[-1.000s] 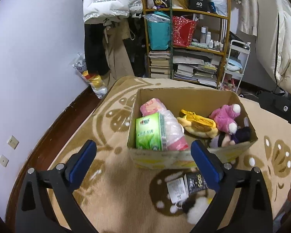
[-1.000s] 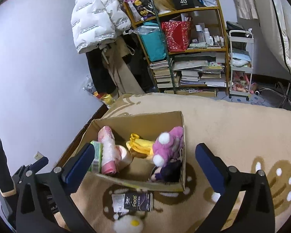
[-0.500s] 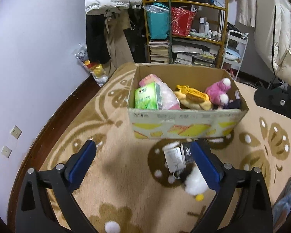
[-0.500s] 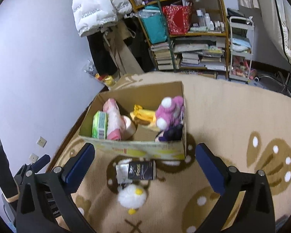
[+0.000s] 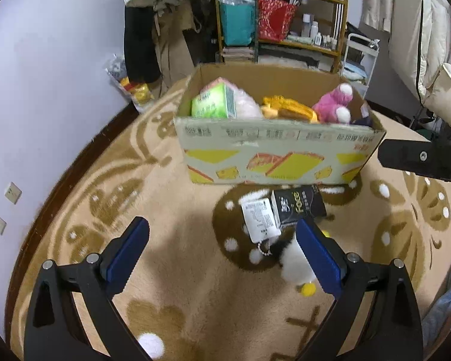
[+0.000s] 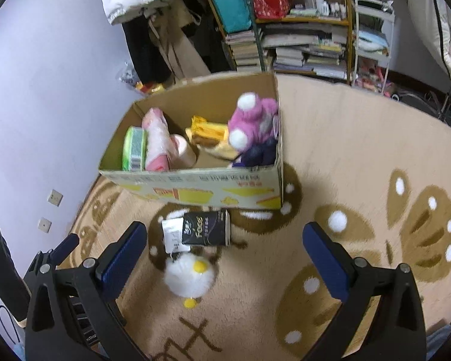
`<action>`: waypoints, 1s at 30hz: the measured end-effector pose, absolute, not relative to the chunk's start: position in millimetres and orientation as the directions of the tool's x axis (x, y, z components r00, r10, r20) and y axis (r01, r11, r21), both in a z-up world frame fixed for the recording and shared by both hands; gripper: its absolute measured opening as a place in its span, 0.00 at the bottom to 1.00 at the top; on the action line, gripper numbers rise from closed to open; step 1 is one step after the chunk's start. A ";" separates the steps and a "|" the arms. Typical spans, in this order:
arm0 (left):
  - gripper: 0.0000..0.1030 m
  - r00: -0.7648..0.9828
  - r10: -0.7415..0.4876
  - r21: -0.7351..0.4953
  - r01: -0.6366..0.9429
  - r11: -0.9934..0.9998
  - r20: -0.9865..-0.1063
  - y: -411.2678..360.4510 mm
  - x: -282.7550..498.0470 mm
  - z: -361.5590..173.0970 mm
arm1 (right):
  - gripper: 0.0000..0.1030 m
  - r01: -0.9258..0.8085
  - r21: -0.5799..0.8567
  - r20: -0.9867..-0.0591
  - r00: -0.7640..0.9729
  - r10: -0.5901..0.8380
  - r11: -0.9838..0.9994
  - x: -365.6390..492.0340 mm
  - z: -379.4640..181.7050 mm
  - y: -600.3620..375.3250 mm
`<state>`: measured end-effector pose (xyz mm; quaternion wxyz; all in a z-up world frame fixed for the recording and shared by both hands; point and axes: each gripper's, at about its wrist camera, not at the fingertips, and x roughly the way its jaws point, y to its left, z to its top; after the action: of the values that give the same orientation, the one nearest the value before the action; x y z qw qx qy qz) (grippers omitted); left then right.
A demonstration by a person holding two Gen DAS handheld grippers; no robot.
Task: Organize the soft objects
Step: 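Move the left tool to the white plush while the right tool approaches the black Face tissue pack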
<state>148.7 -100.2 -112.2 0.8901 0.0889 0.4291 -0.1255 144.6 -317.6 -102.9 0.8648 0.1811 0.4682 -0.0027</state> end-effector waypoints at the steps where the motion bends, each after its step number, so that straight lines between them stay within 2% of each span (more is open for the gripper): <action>1: 0.94 0.596 -0.147 0.049 0.300 0.953 -0.789 -101.0 148.6 -115.3 | 1.00 0.175 0.311 -0.817 0.551 0.169 0.934 146.1 -106.3 -317.6; 19: 0.94 0.527 -0.167 -0.015 0.280 0.960 -0.833 -124.2 152.4 -159.4 | 1.00 0.207 0.312 -0.888 0.412 0.207 0.927 164.7 -145.1 -321.6; 25: 0.94 0.486 -0.247 -0.113 0.289 0.951 -0.838 -128.4 155.0 -168.6 | 1.00 0.236 0.323 -0.899 0.381 0.219 0.916 169.1 -155.8 -328.4; 30: 0.94 0.460 -0.246 -0.105 0.311 0.945 -0.853 -140.3 154.3 -179.4 | 1.00 0.247 0.340 -0.896 0.377 0.233 0.908 173.2 -160.8 -332.9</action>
<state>154.3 -140.3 -179.4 0.8539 0.0326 0.4931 -0.1631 173.2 -332.9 -160.8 0.8013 0.2149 0.5583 -0.0041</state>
